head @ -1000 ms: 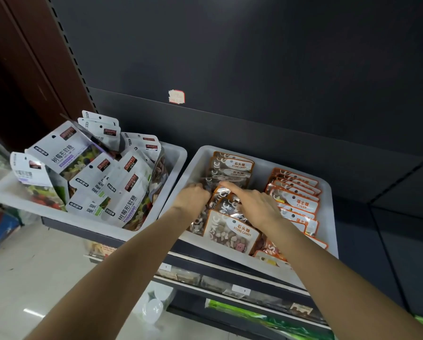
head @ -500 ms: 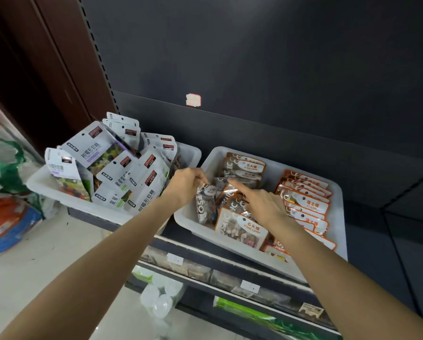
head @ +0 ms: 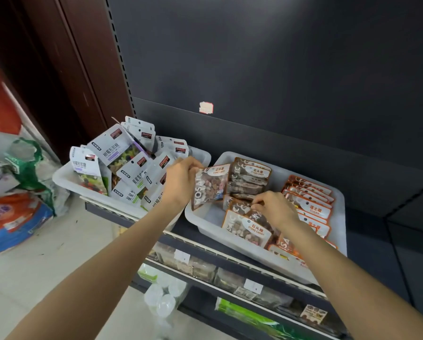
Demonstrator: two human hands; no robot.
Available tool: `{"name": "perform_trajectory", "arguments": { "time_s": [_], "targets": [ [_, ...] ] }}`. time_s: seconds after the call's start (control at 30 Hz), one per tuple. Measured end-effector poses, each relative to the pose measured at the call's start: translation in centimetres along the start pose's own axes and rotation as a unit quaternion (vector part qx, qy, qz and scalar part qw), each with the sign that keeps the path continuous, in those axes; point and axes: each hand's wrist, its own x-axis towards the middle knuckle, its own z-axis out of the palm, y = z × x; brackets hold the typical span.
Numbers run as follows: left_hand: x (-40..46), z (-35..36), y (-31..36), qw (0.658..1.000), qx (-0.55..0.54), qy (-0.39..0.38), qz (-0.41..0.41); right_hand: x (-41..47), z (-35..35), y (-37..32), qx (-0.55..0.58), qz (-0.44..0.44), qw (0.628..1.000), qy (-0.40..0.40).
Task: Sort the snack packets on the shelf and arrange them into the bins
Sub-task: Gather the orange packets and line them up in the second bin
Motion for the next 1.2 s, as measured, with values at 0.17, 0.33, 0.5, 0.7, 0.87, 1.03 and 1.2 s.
{"name": "perform_trajectory", "arguments": {
  "time_s": [0.17, 0.33, 0.5, 0.7, 0.87, 1.03, 1.2],
  "targets": [
    [0.7, 0.2, 1.5, 0.998, -0.045, -0.037, 0.034, 0.1, -1.0, -0.3, 0.014, -0.034, 0.996, -0.08],
    [0.6, 1.2, 1.3, 0.981, -0.052, -0.17, 0.08, -0.5, -1.0, 0.3, 0.117, 0.034, 0.991, -0.055],
    [0.8, 1.7, 0.6, 0.955, -0.009, -0.279, 0.099, 0.2, -1.9, 1.1, 0.121, 0.084, 0.988, -0.042],
    [0.9, 2.4, 0.6, 0.89, 0.137, -0.404, 0.159, 0.2, -1.1, 2.4, 0.076, 0.054, 0.994, -0.049],
    [1.0, 2.7, 0.6, 0.854, 0.223, -0.435, 0.176, 1.6, -1.0, 3.3, -0.003, -0.001, 0.997, -0.078],
    [1.0, 2.4, 1.2, 0.844, 0.25, -0.44, 0.177, 3.1, -1.3, 3.1, -0.026, -0.02, 0.984, -0.173],
    [0.8, 2.8, 1.0, 0.847, 0.255, -0.439, 0.157, 4.0, -0.6, 3.0, -0.027, -0.038, 0.991, -0.124]
  ]
}}
